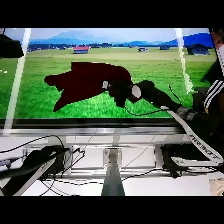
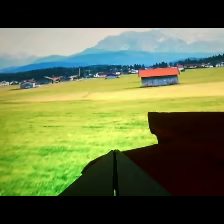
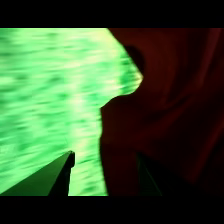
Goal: Fold the clothes and pants, and hang the long-sleeved shirts on hangers.
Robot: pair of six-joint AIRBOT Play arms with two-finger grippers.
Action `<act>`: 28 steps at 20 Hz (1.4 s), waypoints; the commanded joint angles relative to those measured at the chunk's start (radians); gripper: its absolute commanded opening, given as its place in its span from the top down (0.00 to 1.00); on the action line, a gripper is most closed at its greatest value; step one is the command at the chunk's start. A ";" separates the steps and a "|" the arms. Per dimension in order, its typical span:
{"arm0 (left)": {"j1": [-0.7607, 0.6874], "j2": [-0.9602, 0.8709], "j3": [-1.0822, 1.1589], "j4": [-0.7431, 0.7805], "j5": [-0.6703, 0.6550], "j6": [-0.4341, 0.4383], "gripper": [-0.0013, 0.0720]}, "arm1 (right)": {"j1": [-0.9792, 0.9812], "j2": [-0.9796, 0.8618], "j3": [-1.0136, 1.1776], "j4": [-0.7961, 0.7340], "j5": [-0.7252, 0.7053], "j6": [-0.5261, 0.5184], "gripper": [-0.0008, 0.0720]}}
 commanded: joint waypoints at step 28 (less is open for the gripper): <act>0.002 -0.006 0.000 0.078 0.019 0.061 0.97 | -0.002 0.070 0.292 -0.117 -0.233 0.057 0.97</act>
